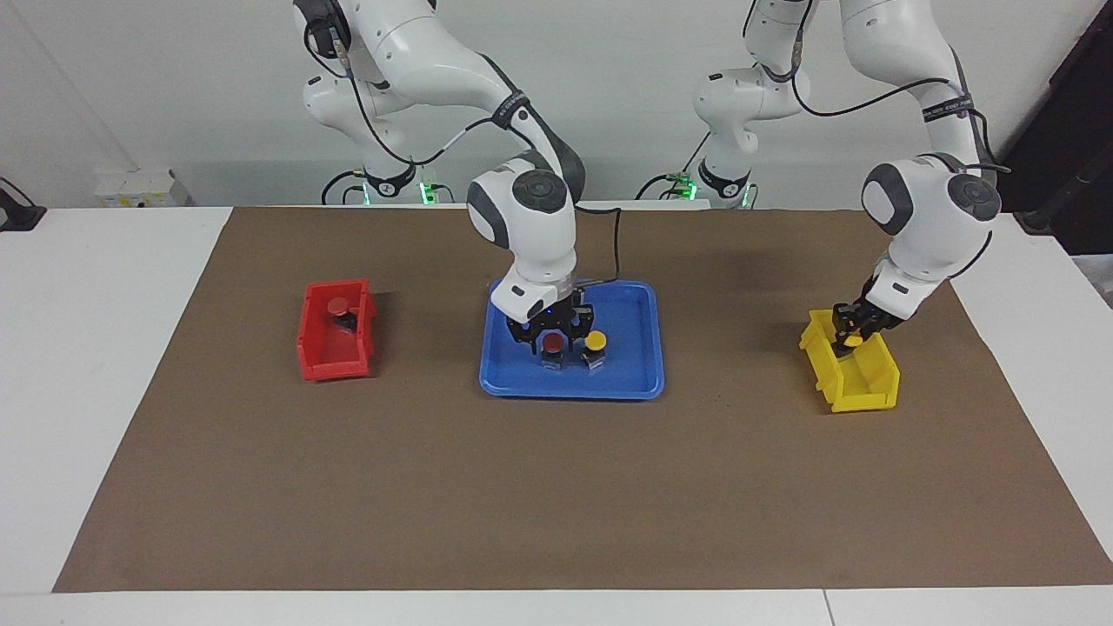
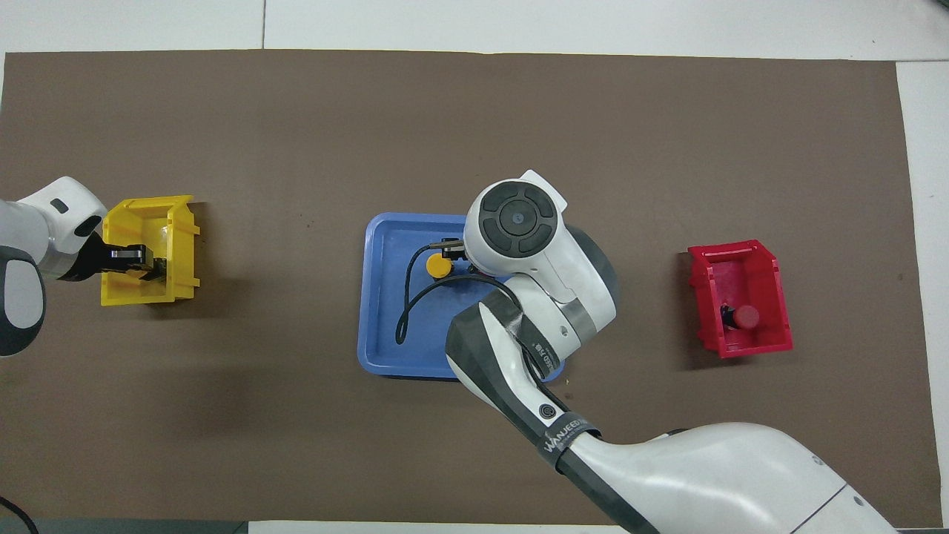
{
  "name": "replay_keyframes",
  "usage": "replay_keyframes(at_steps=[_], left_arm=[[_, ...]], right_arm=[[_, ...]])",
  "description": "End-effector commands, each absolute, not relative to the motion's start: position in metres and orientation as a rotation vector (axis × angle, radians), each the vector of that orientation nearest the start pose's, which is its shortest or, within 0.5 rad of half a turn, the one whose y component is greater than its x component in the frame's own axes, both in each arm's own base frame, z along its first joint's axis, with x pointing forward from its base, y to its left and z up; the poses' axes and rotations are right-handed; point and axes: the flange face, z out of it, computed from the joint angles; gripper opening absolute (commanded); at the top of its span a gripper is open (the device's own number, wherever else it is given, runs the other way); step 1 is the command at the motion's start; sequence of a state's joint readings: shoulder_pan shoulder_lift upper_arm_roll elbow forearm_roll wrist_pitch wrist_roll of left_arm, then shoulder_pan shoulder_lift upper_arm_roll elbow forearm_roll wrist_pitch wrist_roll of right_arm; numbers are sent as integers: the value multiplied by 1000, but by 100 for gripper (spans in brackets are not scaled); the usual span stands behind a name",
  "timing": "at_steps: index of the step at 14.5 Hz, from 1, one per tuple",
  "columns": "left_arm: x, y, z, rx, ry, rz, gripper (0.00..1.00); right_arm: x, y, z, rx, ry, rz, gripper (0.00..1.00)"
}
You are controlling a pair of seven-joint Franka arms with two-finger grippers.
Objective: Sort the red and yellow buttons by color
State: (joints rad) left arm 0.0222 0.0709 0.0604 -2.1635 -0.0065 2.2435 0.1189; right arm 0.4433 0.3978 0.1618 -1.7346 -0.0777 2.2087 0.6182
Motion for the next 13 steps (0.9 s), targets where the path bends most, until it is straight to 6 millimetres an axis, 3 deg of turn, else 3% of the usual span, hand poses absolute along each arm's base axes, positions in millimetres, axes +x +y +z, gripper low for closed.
replay_keyframes(at_steps=[1, 6, 8, 9, 10, 12, 13], left_arm=[[540, 47, 364, -3122, 78, -14, 43], [555, 44, 398, -3122, 83, 17, 59], [563, 46, 419, -3121, 86, 3, 78], [569, 43, 439, -3120, 97, -2, 93], [571, 40, 456, -3120, 103, 1, 100], [569, 28, 496, -3117, 153, -11, 100], [565, 8, 517, -3114, 234, -10, 100]], right_arm=[[543, 361, 361, -3102, -9, -129, 65], [533, 358, 351, -3097, -16, -140, 61], [534, 358, 352, -3096, -16, -142, 55], [534, 359, 353, -3094, -18, -146, 47], [536, 358, 353, -3090, -11, -144, 38], [538, 357, 355, -3092, -8, -140, 29], [543, 357, 365, -3094, -8, -139, 29]])
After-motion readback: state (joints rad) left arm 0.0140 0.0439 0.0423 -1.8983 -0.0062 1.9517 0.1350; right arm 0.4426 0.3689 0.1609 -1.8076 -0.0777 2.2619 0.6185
